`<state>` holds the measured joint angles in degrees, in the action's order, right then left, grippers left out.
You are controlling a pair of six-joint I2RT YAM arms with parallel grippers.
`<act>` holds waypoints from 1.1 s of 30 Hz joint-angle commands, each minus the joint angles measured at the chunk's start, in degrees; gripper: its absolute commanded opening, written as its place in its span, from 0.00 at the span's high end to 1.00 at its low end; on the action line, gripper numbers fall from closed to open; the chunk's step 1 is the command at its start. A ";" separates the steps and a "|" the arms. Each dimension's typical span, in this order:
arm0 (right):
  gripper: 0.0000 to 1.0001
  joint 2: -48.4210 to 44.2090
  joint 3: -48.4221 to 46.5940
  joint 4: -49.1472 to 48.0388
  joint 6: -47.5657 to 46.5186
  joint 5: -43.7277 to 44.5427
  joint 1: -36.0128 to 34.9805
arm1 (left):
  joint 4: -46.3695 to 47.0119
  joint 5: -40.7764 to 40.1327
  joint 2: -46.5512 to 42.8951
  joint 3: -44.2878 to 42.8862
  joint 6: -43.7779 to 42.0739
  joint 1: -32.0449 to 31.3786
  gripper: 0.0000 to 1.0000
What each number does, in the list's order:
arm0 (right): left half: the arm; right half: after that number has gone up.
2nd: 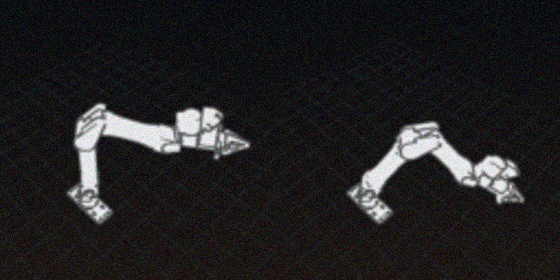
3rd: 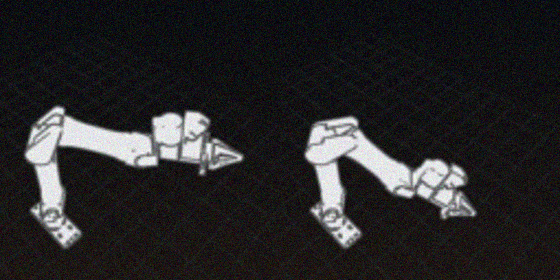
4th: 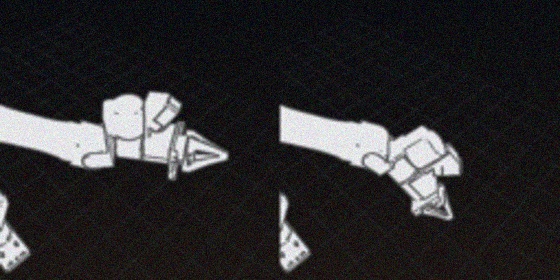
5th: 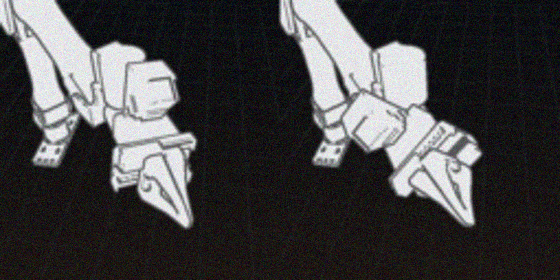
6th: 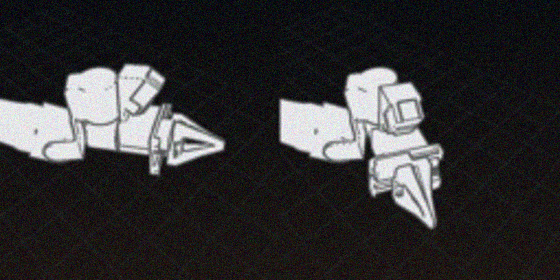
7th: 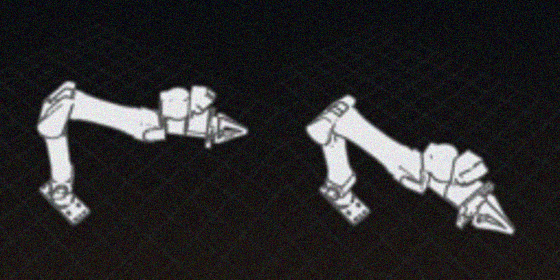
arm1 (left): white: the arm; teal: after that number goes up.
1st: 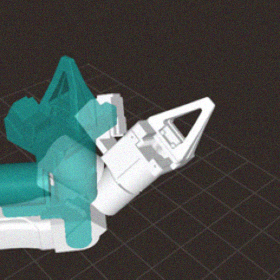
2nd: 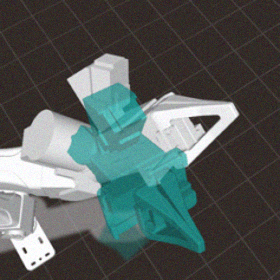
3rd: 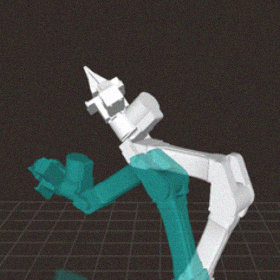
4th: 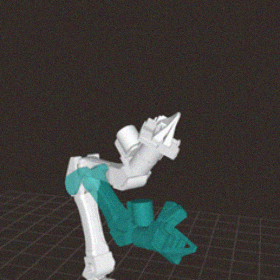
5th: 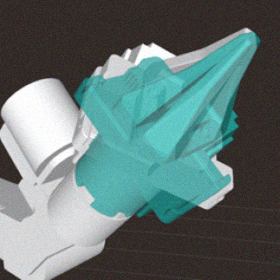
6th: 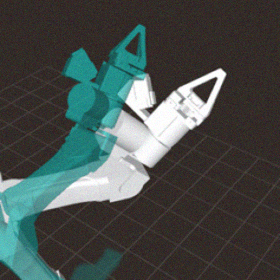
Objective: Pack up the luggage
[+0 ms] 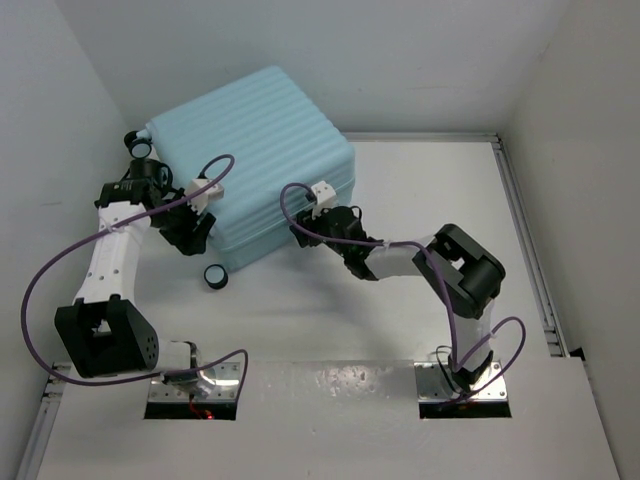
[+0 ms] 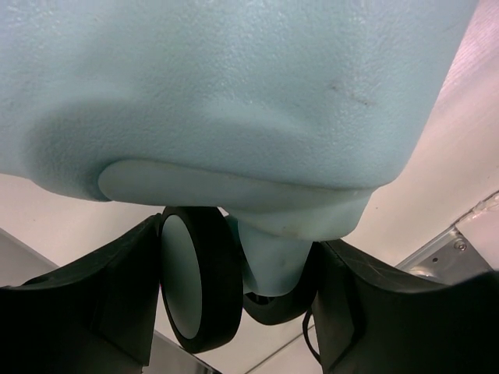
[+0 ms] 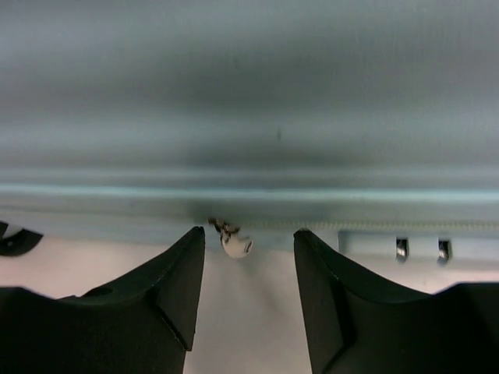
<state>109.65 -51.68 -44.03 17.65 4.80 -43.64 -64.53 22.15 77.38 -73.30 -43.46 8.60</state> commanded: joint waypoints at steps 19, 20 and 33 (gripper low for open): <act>1.00 -1.26 -2.29 -7.91 -3.06 1.10 0.40 | 3.98 -1.32 1.54 2.72 3.47 -0.51 0.62; 1.00 -2.23 -1.85 -7.91 -3.23 0.66 0.74 | 3.98 -1.84 1.54 2.72 3.47 -0.51 0.65; 1.00 -7.78 -1.05 5.79 -3.15 -1.02 7.33 | 9.16 -15.98 4.09 5.01 4.88 1.41 1.00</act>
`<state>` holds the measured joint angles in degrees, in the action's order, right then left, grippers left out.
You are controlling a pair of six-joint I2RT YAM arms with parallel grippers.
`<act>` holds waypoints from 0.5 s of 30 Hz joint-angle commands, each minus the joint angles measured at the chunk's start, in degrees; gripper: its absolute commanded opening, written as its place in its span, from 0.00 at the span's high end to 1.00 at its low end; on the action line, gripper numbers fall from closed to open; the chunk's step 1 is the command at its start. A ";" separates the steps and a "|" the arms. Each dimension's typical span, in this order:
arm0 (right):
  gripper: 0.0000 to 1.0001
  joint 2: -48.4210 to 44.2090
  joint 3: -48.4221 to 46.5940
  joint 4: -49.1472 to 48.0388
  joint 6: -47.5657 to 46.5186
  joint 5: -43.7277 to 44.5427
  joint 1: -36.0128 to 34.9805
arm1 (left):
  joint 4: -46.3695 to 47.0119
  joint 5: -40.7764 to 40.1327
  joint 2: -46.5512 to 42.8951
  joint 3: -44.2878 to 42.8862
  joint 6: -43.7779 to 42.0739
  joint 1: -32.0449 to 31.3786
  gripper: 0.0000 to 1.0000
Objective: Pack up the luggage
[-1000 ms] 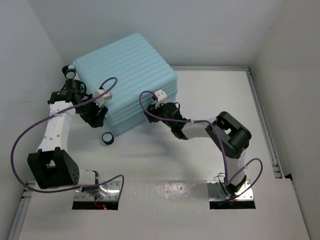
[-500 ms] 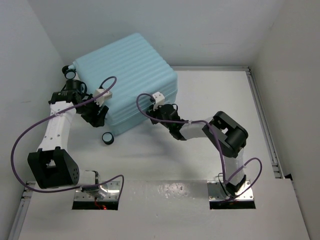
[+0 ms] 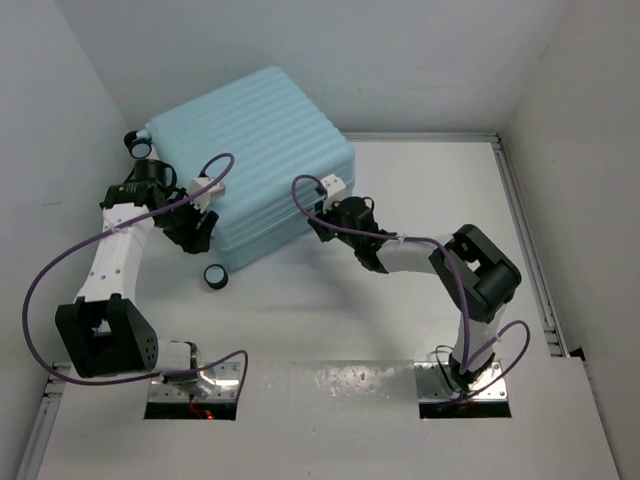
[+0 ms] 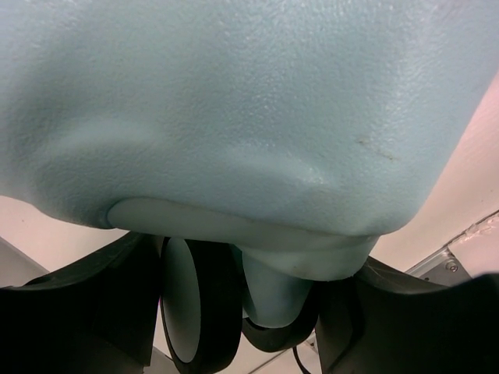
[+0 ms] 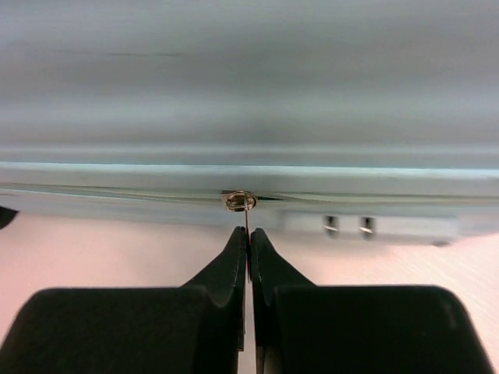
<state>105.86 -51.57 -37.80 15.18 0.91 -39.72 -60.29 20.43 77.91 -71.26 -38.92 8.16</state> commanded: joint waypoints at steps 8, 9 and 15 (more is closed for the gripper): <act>1.00 -4.00 -1.52 3.08 -3.84 2.34 11.14 | 6.76 -18.23 9.18 -1.33 2.09 6.33 1.00; 1.00 -4.17 -1.51 3.52 -4.45 1.82 11.68 | 6.77 -19.19 9.97 -2.03 2.09 6.34 1.00; 1.00 -2.42 -3.36 4.84 -7.18 -2.30 20.47 | 7.38 -23.49 19.20 -11.51 4.38 11.08 1.00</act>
<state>104.51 -52.21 -33.10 11.09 -2.90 -24.67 -67.94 18.48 88.47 -80.77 -37.67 13.63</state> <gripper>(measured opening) 0.003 0.668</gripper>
